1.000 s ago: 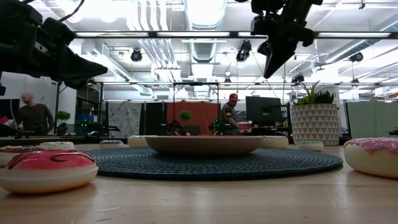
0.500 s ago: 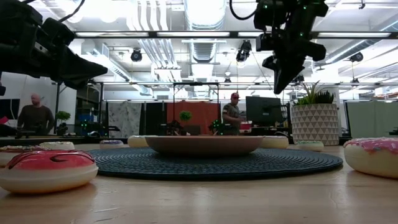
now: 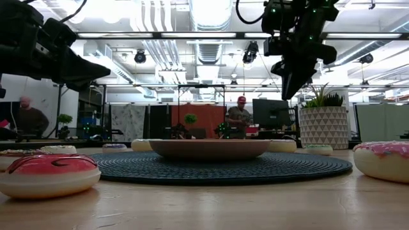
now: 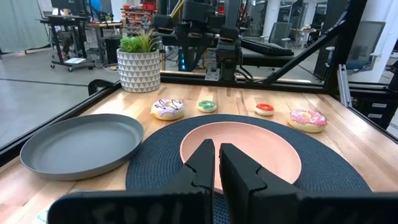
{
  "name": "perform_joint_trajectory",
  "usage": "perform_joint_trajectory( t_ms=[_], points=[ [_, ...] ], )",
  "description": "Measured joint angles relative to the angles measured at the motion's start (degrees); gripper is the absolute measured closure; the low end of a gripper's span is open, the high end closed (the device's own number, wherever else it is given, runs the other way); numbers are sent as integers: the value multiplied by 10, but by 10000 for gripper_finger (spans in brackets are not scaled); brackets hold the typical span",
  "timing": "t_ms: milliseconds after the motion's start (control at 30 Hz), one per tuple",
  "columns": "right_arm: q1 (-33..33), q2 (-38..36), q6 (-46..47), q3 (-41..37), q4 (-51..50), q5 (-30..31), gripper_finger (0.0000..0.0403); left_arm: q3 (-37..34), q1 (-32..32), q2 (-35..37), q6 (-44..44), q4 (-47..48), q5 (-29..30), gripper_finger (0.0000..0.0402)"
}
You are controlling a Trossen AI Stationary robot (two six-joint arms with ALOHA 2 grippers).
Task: Pick & Place donuts
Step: Put the large purple donut on the gray plate
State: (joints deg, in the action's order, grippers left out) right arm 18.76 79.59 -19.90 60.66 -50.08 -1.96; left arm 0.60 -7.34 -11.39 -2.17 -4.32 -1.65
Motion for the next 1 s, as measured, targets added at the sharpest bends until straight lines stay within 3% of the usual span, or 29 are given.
perform_joint_trajectory(
  t_ms=[467, 1000],
  points=[
    [0, 3, 4, 0, 15, 4, 204, 0, 0, 0, 0, 0, 0, 401],
    [0, 64, -15, 9, 25, 4, 165, 0, 0, 0, 0, 2, 0, 401]
  ],
)
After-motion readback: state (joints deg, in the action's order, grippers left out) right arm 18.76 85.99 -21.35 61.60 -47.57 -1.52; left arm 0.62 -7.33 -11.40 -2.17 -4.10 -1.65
